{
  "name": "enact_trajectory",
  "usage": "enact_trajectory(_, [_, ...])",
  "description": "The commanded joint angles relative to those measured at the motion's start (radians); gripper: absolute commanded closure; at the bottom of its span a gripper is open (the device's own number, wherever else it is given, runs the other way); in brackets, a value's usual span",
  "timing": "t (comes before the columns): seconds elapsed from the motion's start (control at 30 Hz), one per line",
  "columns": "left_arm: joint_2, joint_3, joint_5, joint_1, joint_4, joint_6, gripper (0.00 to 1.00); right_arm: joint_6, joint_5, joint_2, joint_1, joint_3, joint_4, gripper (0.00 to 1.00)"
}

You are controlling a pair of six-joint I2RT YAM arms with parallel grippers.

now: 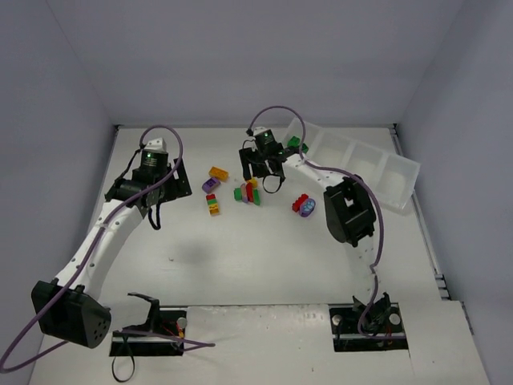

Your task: Sort the legos into containers by color

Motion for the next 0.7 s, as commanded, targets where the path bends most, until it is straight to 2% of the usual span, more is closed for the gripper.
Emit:
enact_trajectory(0.0, [-0.031, 0.009, 0.013, 0.0, 0.004, -0.019, 0.25, -0.027, 0.017, 0.031, 0.012, 0.111, 0.04, 0.36])
enact_trajectory(0.13, [-0.038, -0.006, 0.023, 0.0, -0.007, -0.014, 0.25, -0.016, 0.034, 0.083, 0.016, 0.145, 0.062, 0.39])
enact_trajectory(0.27, [-0.04, -0.009, 0.006, 0.0, -0.033, -0.002, 0.25, -0.018, 0.054, 0.121, 0.018, 0.156, 0.068, 0.51])
enact_trajectory(0.3, [-0.041, -0.012, 0.006, 0.0, -0.035, -0.003, 0.25, -0.019, 0.078, 0.121, 0.016, 0.154, 0.07, 0.6])
enact_trajectory(0.37, [-0.046, -0.018, 0.006, 0.0, -0.03, -0.006, 0.25, -0.029, 0.087, 0.114, 0.015, 0.151, 0.079, 0.67])
enact_trajectory(0.4, [-0.046, -0.021, 0.007, 0.0, -0.027, -0.008, 0.25, -0.033, 0.092, 0.111, 0.015, 0.153, 0.082, 0.77])
enact_trajectory(0.53, [-0.035, -0.018, 0.02, 0.0, -0.023, -0.008, 0.25, -0.05, 0.095, 0.079, -0.001, 0.156, 0.085, 0.99])
enact_trajectory(0.67, [-0.017, 0.003, 0.027, 0.0, -0.024, 0.003, 0.25, -0.059, 0.133, -0.03, -0.028, 0.11, 0.119, 1.0])
